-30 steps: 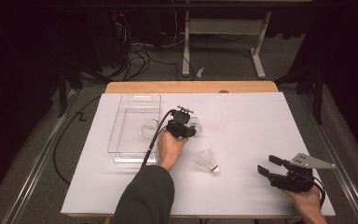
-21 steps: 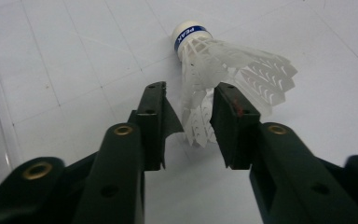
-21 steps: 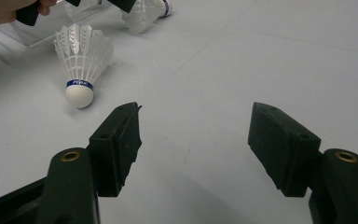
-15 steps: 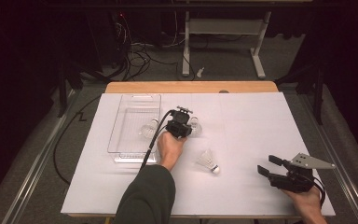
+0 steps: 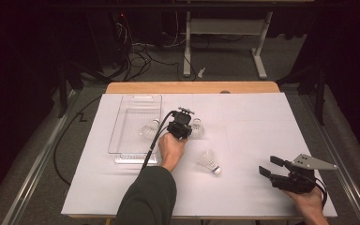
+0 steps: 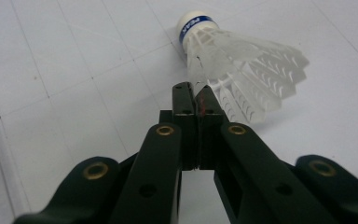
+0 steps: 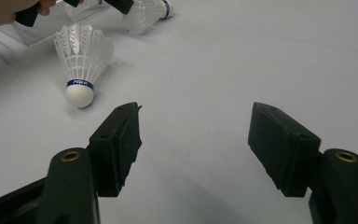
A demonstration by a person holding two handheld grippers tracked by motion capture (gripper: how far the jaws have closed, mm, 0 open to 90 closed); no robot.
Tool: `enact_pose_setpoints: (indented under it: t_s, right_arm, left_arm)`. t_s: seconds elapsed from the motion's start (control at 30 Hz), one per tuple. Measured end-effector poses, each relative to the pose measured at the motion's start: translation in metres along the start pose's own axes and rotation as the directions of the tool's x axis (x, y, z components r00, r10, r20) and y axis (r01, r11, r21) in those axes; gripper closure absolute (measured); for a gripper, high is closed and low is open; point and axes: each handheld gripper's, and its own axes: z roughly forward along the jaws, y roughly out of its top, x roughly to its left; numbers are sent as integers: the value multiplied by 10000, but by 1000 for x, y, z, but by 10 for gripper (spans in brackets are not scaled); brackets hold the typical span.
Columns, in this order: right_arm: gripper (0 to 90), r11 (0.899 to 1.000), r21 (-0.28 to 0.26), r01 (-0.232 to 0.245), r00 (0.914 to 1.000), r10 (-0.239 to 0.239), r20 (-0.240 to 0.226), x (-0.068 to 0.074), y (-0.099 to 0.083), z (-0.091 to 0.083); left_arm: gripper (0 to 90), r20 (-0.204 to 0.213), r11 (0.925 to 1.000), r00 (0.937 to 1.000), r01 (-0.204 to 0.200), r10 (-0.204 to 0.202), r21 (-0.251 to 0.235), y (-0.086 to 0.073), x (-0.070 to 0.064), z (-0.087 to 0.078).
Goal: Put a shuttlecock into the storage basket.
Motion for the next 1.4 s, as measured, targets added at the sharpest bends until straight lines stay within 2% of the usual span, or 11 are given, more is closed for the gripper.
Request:
enact_pose_setpoints:
  t_s: [0.13,0.23,0.43,0.67,1.17,1.4]
  right_arm:
    - [345,10000,3,1,10000,-1,6,0,0,0]
    - [345,10000,6,4,10000,-4,10,0,0,0]
    - [345,10000,17,8,10000,-8,15,0,0,0]
    - [345,10000,36,17,10000,-17,31,1,0,0]
    - [345,10000,27,-5,10000,5,36,0,0,0]
    - [345,10000,26,-6,10000,5,23,0,0,0]
  left_arm:
    - [898,66,10000,10000,-56,57,-40,0,0,-4]
    - [899,305,9999,9995,-15,20,-163,1,0,-9]
    - [899,447,9991,9987,-208,224,-371,1,-2,-21]
    - [900,548,9984,9980,-284,311,-481,1,2,-36]
    - [900,820,9967,9943,-642,682,-502,-1,2,-52]
    - [900,946,9964,9931,-646,696,-544,-2,5,-60]
